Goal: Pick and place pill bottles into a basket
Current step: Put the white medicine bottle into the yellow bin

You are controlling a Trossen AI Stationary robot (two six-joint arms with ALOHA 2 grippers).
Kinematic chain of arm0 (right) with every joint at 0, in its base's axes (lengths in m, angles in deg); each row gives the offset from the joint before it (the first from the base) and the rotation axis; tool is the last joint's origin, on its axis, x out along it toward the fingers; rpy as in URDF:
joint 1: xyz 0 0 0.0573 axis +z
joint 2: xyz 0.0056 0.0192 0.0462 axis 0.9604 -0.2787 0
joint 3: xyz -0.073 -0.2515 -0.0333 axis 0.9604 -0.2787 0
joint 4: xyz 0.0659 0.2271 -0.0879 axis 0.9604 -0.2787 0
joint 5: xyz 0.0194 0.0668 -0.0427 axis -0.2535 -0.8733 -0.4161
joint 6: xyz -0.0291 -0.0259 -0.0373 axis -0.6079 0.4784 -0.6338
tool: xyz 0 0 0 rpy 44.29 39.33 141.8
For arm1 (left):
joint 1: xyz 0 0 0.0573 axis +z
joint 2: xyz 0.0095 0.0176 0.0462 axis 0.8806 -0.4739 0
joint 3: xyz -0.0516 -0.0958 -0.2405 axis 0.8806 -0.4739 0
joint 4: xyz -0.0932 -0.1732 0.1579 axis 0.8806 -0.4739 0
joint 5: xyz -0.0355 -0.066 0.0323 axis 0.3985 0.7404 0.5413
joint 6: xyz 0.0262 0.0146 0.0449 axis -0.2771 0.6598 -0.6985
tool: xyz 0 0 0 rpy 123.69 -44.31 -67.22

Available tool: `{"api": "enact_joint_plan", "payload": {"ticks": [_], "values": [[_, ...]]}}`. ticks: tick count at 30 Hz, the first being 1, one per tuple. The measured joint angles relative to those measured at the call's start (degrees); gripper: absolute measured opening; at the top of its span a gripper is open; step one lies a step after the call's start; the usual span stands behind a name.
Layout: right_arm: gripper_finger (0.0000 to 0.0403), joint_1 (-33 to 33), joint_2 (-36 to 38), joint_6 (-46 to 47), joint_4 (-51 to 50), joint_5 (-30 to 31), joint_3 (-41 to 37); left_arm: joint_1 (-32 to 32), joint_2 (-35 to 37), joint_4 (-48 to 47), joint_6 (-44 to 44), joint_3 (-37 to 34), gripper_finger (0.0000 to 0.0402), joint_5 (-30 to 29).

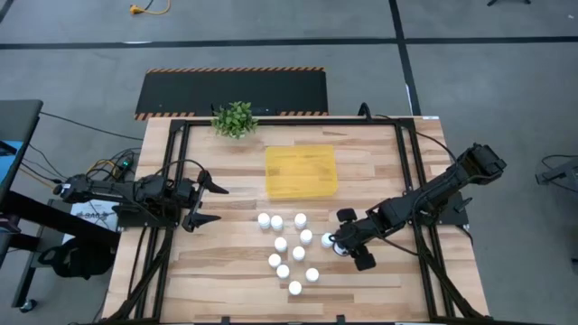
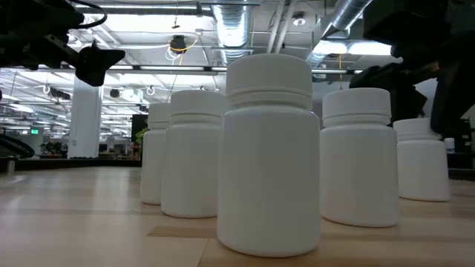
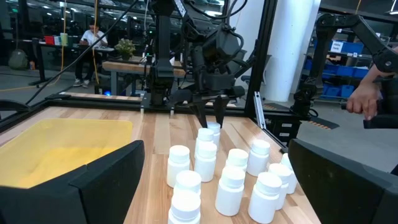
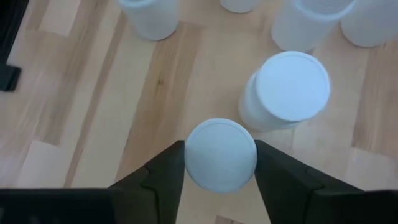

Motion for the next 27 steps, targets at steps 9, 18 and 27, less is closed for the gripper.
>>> {"api": "enact_joint_plan", "payload": {"ticks": [9,18,27], "values": [[0.0155,-0.1,0.2,2.6,-0.2,-0.1,0.2,0.0,0.0,0.0,0.0,0.0,0.0386,0.0],[0.0172,-2.4,0.2,3.0,-8.4,-0.1,5.8,0.0,0.0,0.0,0.0,0.0,0.0386,0.0],[0.0164,-5.4,0.2,-0.7,-17.5,-1.9,11.8,0.0,0.0,0.0,0.0,0.0,0.0386,0.0]]}}
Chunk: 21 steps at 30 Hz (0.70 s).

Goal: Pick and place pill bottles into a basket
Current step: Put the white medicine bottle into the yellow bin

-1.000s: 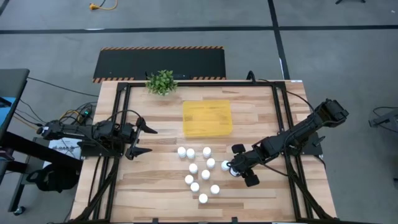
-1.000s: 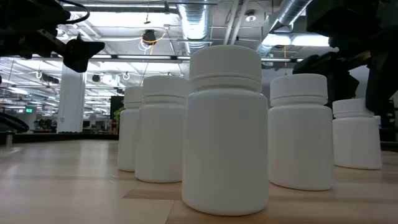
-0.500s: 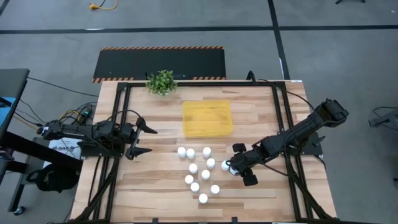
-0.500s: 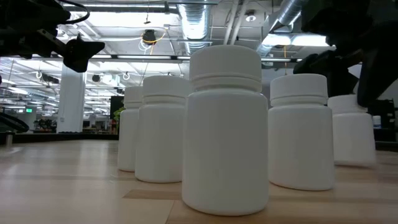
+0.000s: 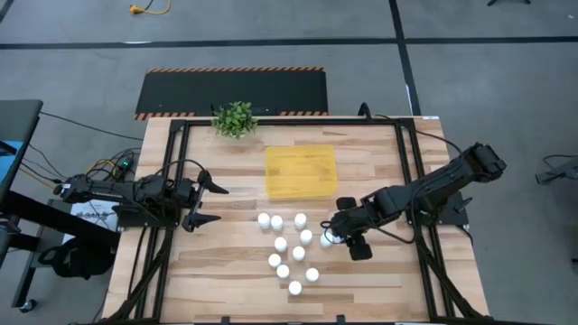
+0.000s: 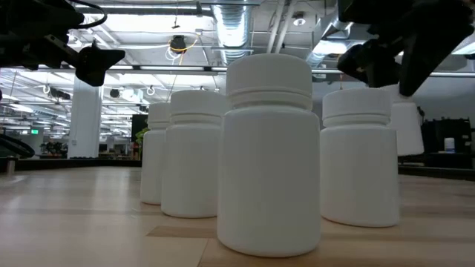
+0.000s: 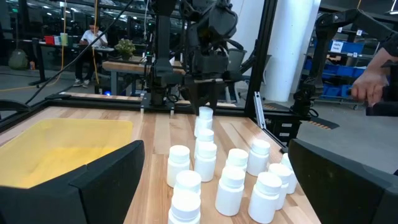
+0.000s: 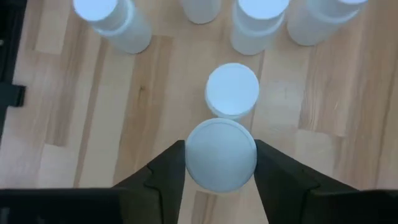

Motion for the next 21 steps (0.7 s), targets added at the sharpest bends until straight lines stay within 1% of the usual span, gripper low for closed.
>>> {"api": "enact_joint_plan", "payload": {"ticks": [3,5,11,13,18,21], "values": [[0.0175,-0.6,0.0,-1.8,-3.7,-0.1,1.6,0.0,0.0,0.0,0.0,0.0,0.0386,0.0],[0.0176,-1.4,0.0,-3.2,-5.6,-0.1,2.6,0.0,0.0,0.0,0.0,0.0,0.0386,0.0],[0.0154,-5.9,0.0,-7.1,-9.0,0.1,6.1,0.0,0.0,0.0,0.0,0.0,0.0386,0.0],[0.0154,-7.8,0.0,-8.6,-9.7,0.3,7.4,0.0,0.0,0.0,0.0,0.0,0.0386,0.0],[0.0175,-12.9,0.0,-11.8,-9.8,3.2,10.7,0.0,0.0,0.0,0.0,0.0,0.0386,0.0],[0.0179,-16.3,0.0,-14.8,-9.8,3.5,13.0,0.0,0.0,-0.5,0.0,0.0,0.0386,0.0]]}}
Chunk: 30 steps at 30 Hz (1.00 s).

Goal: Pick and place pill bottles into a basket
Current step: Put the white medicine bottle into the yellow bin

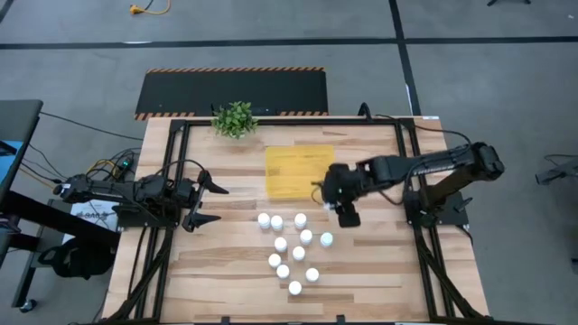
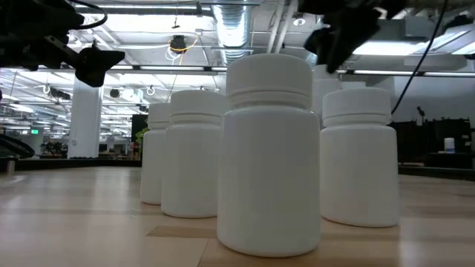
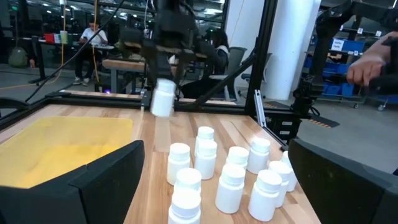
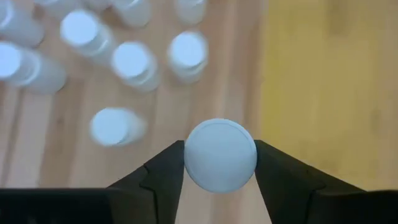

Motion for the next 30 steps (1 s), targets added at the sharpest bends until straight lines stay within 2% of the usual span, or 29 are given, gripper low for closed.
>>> {"api": "enact_joint_plan", "payload": {"ticks": [7,14,24,30], "values": [[0.0158,-8.1,0.0,-7.4,0.6,0.0,3.5,0.0,0.0,0.0,0.0,0.0,0.0386,0.0],[0.0181,-14.5,-0.1,-10.2,3.3,-0.3,3.8,0.0,0.0,0.0,0.0,0.0,0.0386,0.0],[0.0157,-19.8,-0.1,-11.5,7.0,-3.5,3.8,0.0,0.0,0.0,0.0,0.0,0.0386,0.0],[0.017,-21.4,-3.2,-11.7,7.9,-3.9,3.8,0.0,0.0,0.0,0.1,0.0,0.0386,0.0]]}}
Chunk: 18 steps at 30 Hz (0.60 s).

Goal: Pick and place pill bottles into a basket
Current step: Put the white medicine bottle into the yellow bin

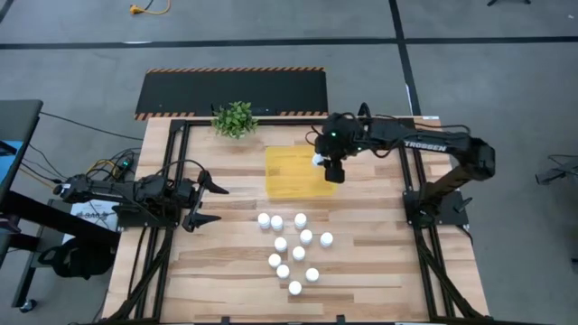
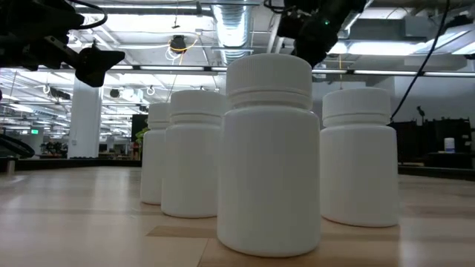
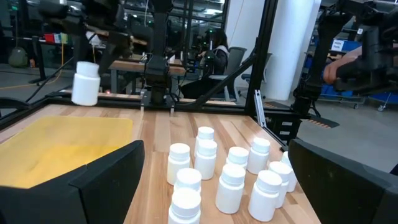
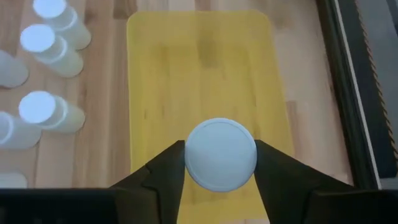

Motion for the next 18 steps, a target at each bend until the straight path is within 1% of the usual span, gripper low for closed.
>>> {"api": "enact_joint_plan", "payload": {"ticks": [8,14,18], "values": [[0.0156,0.0,-7.3,-1.2,3.7,-2.6,0.0,0.0,0.0,0.0,0.6,0.0,0.0386,0.0],[0.0172,0.0,-12.1,-1.6,5.7,-2.6,0.0,0.0,0.0,0.0,0.7,0.0,0.0386,0.0],[0.017,0.0,-14.8,-1.8,7.3,-2.8,0.0,0.0,0.0,0.0,0.7,0.0,0.0386,0.0]]}}
